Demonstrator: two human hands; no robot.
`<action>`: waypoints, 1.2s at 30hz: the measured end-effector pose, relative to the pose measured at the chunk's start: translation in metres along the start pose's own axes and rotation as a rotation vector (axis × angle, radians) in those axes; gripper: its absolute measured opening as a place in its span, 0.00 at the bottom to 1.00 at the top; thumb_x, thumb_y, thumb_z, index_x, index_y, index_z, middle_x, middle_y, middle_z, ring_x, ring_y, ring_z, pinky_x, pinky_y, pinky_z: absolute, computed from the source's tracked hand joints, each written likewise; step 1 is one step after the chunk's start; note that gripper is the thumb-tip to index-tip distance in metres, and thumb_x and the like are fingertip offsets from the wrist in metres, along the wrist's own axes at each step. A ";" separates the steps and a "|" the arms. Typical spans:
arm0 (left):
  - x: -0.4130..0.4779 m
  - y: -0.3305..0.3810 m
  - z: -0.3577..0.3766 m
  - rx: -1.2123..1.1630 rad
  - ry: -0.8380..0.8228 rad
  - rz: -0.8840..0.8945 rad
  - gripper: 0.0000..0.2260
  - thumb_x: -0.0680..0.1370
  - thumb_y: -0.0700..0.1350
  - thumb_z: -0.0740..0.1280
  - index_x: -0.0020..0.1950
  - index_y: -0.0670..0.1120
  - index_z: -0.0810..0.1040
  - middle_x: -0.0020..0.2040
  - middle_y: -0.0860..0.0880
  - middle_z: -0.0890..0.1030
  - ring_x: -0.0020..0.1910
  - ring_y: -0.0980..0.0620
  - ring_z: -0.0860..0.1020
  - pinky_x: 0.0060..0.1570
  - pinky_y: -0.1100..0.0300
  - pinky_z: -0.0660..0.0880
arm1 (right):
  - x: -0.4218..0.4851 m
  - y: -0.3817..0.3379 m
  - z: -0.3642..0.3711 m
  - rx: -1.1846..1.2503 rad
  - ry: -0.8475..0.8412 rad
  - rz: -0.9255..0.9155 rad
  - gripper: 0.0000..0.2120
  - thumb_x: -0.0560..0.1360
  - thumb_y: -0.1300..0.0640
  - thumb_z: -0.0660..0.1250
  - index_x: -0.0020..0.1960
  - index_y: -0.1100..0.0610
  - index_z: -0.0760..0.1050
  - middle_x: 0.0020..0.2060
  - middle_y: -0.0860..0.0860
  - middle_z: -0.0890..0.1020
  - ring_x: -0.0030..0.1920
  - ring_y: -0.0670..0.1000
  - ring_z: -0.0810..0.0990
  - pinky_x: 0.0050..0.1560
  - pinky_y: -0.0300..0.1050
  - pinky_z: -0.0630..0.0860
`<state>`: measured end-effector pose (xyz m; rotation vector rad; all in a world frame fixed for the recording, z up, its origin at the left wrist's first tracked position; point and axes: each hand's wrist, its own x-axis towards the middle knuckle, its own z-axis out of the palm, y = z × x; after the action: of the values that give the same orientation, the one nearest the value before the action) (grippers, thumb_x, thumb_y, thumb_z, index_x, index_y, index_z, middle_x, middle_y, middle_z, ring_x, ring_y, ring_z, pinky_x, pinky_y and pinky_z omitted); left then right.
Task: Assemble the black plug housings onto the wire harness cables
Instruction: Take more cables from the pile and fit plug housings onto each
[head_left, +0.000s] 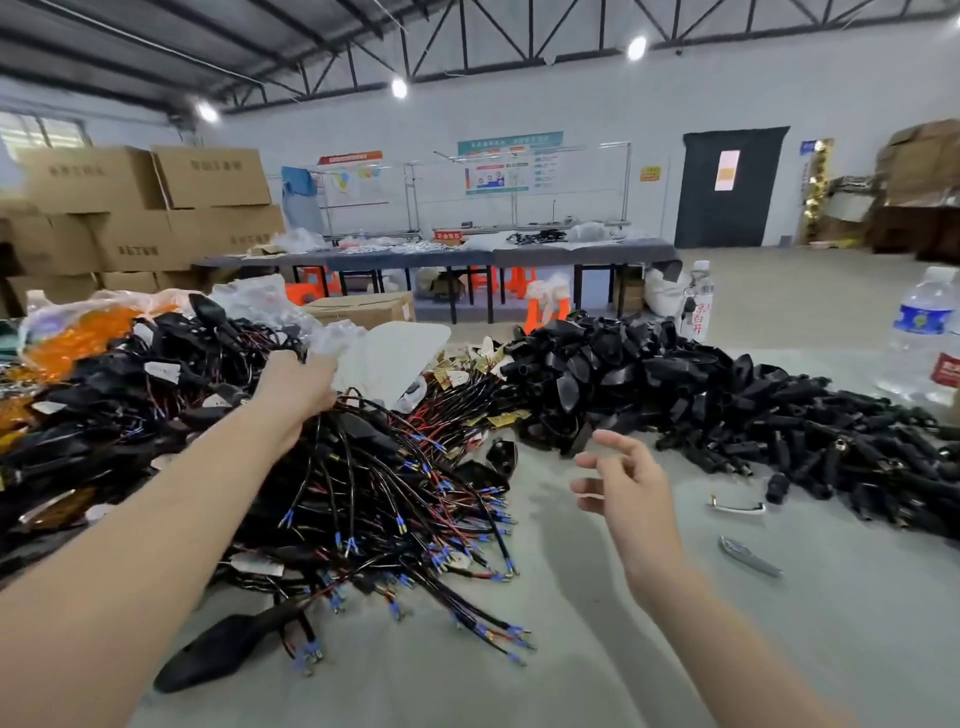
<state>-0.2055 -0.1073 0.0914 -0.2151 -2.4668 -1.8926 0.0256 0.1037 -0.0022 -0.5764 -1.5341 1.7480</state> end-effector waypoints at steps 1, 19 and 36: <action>-0.005 -0.001 0.009 0.087 0.013 0.044 0.10 0.80 0.44 0.62 0.57 0.38 0.68 0.54 0.41 0.73 0.53 0.45 0.76 0.60 0.51 0.73 | 0.007 0.006 -0.005 0.011 0.012 0.031 0.11 0.83 0.64 0.56 0.57 0.54 0.74 0.43 0.52 0.82 0.32 0.46 0.79 0.35 0.39 0.77; 0.064 -0.070 0.190 1.217 -0.216 0.386 0.17 0.83 0.49 0.58 0.70 0.44 0.70 0.63 0.40 0.77 0.60 0.39 0.76 0.58 0.45 0.75 | 0.108 0.059 -0.068 0.373 -0.017 0.343 0.08 0.81 0.63 0.61 0.56 0.56 0.77 0.41 0.52 0.84 0.33 0.49 0.83 0.30 0.40 0.79; 0.066 -0.002 0.228 0.491 -0.214 0.102 0.09 0.78 0.36 0.56 0.55 0.37 0.72 0.40 0.41 0.75 0.32 0.47 0.71 0.29 0.59 0.67 | 0.115 0.066 -0.073 0.428 -0.035 0.369 0.10 0.81 0.63 0.60 0.56 0.56 0.78 0.40 0.51 0.85 0.35 0.49 0.82 0.33 0.40 0.81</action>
<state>-0.2562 0.1176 0.0363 -0.5345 -2.8952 -1.2277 -0.0089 0.2373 -0.0650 -0.6355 -1.0669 2.2945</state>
